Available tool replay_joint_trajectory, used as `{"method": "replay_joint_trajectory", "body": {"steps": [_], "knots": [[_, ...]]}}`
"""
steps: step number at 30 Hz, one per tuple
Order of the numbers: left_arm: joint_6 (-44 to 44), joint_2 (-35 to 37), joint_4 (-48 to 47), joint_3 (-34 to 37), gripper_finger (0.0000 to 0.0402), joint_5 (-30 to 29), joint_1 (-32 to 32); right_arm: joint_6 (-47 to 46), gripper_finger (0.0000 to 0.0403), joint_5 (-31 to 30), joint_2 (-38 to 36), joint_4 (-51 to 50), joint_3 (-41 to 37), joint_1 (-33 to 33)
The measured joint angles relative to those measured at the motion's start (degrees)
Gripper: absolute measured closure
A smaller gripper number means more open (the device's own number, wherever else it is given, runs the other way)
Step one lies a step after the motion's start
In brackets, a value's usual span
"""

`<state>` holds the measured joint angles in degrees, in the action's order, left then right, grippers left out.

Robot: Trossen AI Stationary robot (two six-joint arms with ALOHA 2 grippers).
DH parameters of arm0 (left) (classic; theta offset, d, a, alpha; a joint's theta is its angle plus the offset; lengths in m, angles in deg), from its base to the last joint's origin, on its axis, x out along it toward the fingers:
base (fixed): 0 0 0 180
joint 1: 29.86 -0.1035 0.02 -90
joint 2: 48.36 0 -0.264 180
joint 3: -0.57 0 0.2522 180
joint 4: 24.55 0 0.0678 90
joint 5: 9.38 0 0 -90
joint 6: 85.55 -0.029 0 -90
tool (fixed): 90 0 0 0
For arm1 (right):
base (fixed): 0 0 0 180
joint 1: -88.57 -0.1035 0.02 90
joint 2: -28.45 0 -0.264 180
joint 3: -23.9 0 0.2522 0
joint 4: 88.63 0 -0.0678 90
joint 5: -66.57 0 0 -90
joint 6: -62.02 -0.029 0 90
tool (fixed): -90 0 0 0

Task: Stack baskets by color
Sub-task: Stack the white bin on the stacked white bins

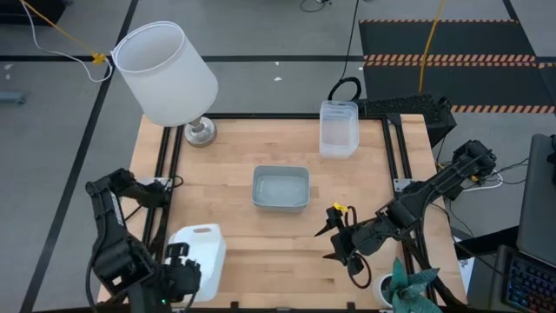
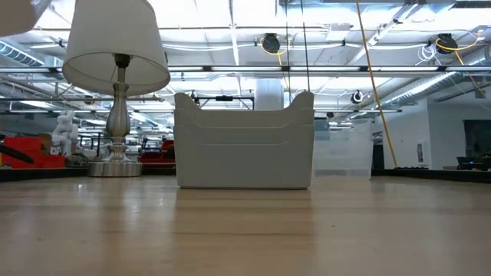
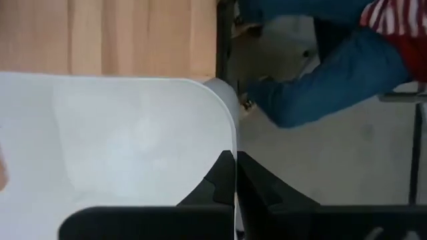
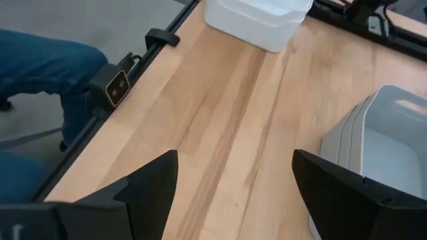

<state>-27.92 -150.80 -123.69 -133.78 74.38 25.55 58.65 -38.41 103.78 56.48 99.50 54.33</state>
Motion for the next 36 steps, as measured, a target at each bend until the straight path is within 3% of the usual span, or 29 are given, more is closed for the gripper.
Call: {"method": "replay_joint_trajectory", "body": {"steps": [14, 36], "knots": [[2.71, -3.95, -4.7, 0.07, 0.0401, 2.16, 5.13, 1.02, 0.0117, 0.03, -1.9, -0.26, -0.04, 0.02], [-1.09, -7.6, -4.66, 1.27, 0.0401, 1.92, 6.12, 1.05, 0.0117, 0.23, -1.88, -0.54, -0.04, 0.02]]}}
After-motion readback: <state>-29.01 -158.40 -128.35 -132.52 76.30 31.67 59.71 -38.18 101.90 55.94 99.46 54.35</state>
